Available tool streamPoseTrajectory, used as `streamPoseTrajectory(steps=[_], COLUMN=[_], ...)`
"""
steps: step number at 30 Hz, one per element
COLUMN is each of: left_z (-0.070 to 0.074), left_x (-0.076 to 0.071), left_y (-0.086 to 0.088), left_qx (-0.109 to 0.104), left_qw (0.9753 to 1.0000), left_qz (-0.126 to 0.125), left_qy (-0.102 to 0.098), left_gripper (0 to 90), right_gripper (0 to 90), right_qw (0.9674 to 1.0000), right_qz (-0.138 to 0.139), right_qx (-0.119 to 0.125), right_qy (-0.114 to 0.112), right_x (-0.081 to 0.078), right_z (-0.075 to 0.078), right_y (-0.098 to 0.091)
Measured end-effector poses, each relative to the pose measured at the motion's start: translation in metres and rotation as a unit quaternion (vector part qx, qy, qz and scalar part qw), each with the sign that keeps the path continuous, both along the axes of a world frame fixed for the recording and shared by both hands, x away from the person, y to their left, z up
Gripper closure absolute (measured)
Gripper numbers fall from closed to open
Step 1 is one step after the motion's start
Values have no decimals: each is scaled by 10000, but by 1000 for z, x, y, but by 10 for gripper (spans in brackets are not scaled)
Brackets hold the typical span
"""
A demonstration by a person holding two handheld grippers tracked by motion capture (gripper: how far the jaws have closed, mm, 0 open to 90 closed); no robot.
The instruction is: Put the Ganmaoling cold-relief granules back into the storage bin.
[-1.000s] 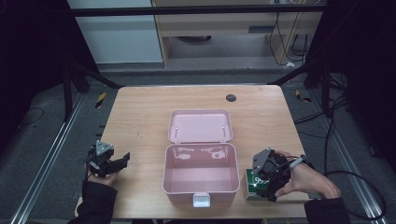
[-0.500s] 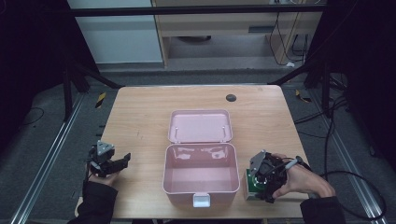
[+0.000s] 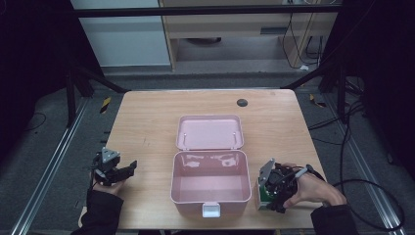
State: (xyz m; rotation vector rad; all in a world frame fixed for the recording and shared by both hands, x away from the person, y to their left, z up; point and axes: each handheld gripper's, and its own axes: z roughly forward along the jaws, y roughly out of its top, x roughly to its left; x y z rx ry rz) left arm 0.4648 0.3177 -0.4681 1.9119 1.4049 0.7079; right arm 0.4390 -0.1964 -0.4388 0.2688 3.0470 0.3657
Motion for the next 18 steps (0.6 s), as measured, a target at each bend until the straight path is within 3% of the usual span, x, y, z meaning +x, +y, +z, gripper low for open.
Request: streamPoseTrajectory(steps=[18], left_z=[0], left_x=[0], left_y=[0], left_qx=[6], left_qw=[10000], left_qz=[2], left_qy=[-2], left_gripper=[303], right_gripper=[151], right_qw=[9996], right_qz=[-220], right_qx=[57], right_qy=[162], right_x=[4], right_z=[-3], right_y=[-3])
